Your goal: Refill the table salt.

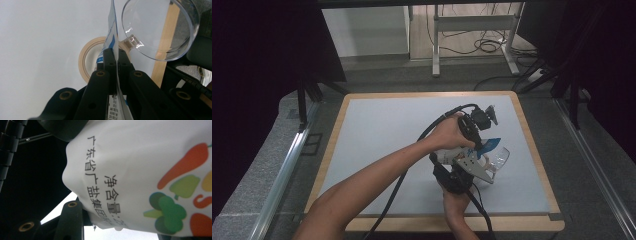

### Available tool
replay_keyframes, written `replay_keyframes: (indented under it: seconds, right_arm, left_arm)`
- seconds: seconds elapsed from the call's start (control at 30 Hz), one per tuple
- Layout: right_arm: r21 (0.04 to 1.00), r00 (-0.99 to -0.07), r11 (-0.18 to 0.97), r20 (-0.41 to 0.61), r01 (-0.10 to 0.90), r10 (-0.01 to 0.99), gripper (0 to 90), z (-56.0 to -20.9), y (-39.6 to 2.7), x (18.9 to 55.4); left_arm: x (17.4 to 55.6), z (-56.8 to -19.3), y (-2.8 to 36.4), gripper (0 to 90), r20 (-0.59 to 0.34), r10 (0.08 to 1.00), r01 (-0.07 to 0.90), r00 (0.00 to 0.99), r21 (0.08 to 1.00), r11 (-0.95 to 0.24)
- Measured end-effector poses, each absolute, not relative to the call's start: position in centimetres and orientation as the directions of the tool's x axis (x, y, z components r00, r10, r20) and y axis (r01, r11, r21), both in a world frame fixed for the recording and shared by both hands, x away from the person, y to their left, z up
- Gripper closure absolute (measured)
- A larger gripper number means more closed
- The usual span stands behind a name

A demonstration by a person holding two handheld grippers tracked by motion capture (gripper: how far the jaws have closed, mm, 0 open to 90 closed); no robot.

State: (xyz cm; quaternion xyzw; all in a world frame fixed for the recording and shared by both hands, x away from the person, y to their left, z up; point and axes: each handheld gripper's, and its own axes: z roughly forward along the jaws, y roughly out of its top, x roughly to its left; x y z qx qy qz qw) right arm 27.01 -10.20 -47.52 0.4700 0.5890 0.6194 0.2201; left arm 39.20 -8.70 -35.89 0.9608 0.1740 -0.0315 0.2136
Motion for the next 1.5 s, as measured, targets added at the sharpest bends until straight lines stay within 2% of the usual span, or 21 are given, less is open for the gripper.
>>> replay_keyframes:
  seconds: [0.97, 1.5]
  right_arm:
    - [0.942, -0.468, -0.174, 0.296, 0.286, 0.833, 56.8, -48.07, -10.18, 27.1]
    - [0.931, -0.474, -0.212, 0.336, 0.296, 0.814, 56.9, -47.58, -10.29, 27.05]
  left_arm:
    - [39.38, -36.22, -8.04, 89.6, -0.154, 0.328, 0.362, 0.932, 0.428, -0.828]
    - [39.55, -35.64, -8.27, 89.5, -0.149, 0.324, 0.357, 0.934, 0.413, -0.838]
